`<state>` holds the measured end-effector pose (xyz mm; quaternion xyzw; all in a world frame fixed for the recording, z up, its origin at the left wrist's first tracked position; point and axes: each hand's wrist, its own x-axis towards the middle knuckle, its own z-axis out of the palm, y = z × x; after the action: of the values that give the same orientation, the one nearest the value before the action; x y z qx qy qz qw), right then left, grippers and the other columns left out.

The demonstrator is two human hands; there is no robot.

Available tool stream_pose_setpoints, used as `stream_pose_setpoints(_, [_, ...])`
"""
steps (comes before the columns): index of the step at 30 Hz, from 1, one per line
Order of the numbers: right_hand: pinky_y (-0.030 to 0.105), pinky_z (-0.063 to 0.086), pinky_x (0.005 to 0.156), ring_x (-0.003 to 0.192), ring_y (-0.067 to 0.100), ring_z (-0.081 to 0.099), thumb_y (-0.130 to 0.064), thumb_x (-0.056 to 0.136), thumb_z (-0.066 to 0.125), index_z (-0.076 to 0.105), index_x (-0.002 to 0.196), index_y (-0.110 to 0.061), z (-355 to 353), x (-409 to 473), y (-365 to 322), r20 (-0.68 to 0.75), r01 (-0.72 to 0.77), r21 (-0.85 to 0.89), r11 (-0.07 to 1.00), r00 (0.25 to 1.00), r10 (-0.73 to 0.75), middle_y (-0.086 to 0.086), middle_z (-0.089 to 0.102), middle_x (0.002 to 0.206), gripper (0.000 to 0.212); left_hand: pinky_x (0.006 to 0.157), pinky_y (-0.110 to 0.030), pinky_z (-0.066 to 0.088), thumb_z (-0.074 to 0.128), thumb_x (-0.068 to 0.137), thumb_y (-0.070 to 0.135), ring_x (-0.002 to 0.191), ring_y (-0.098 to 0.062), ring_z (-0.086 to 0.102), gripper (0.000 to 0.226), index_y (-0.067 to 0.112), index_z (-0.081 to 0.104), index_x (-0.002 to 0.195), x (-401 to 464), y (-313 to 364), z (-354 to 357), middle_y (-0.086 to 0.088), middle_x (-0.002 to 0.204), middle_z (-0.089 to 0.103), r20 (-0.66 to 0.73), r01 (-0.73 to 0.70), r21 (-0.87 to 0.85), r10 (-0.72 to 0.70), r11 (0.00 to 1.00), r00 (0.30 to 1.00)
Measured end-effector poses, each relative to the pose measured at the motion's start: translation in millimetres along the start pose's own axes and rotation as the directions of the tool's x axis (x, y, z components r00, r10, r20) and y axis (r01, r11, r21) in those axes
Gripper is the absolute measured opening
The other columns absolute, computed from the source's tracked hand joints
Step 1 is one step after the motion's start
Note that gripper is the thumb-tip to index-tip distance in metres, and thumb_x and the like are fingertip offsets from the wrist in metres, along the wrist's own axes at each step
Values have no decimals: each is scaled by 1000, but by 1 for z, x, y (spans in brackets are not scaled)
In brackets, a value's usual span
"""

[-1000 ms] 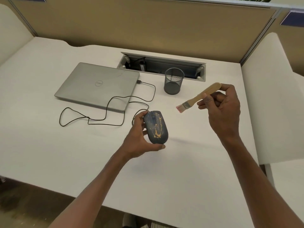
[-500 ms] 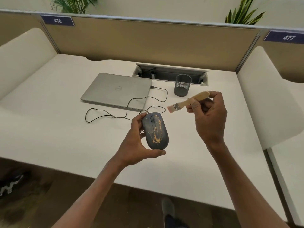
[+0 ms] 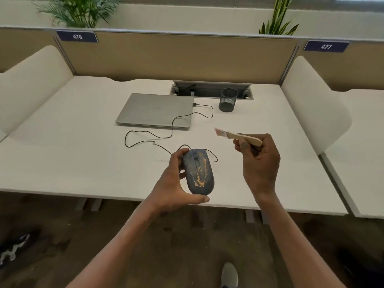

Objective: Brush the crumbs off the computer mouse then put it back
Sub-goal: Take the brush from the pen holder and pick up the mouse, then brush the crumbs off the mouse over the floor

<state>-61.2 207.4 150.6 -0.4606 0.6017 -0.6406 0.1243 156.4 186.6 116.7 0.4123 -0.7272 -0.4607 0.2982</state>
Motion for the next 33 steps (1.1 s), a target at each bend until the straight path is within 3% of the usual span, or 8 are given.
stream_pose_setpoints(2, [25,60,78,90,12,74,-17,96,65,57,103,-17,8,-14,-4,-40,-28,6,1000,999,29,-16,70,96,10,104,-13,45,97,47,44,131,-3,52,122,52,20,142,-9,3,0,20,144,45,21,-3,-7,3,1000,1000])
stream_pose_setpoints(6, [28,60,80,94,15,73,-16,97,64,55,103,-17,25,-35,-14,-95,-69,50,996,993,73,-9,69,99,11,102,-10,44,95,48,49,133,-3,50,123,43,20,145,-23,13,2,17,146,43,50,-22,-11,23,1000,998])
stream_pose_setpoints(10, [21,60,76,89,10,75,-14,99,61,53,104,-18,30,-56,-26,-93,-103,149,983,989,117,-24,70,95,10,108,-19,45,94,47,49,135,-5,49,125,37,21,147,-36,25,8,11,149,43,57,-40,-33,42,999,997])
stream_pose_setpoints(15, [23,61,70,86,15,77,-13,101,58,52,109,-10,14,-77,-40,-68,-168,297,940,978,196,-2,72,102,10,110,-25,46,94,46,51,138,-7,48,132,34,18,153,-60,37,14,10,152,41,75,-56,-46,60,997,995])
stream_pose_setpoints(21, [26,62,73,87,16,77,-12,101,58,52,108,-12,-13,-111,-66,-57,-156,337,929,981,185,-4,72,100,9,107,-27,50,96,45,48,135,-4,51,130,32,22,152,-105,56,23,13,148,46,54,-69,-50,72,996,996])
stream_pose_setpoints(27, [36,63,79,89,20,77,-12,100,58,51,108,-9,-39,-151,-88,-24,-171,356,919,981,192,3,72,101,11,102,-19,50,98,45,47,130,9,52,135,32,22,155,-157,69,34,23,143,46,21,-60,-83,62,995,998])
stream_pose_setpoints(33, [33,63,76,88,18,77,-14,100,58,52,109,-7,-52,-185,-99,-27,-195,344,918,976,217,4,72,102,13,110,-41,49,98,46,44,135,-6,53,131,35,24,153,-194,72,40,14,147,49,10,-76,-67,77,995,997])
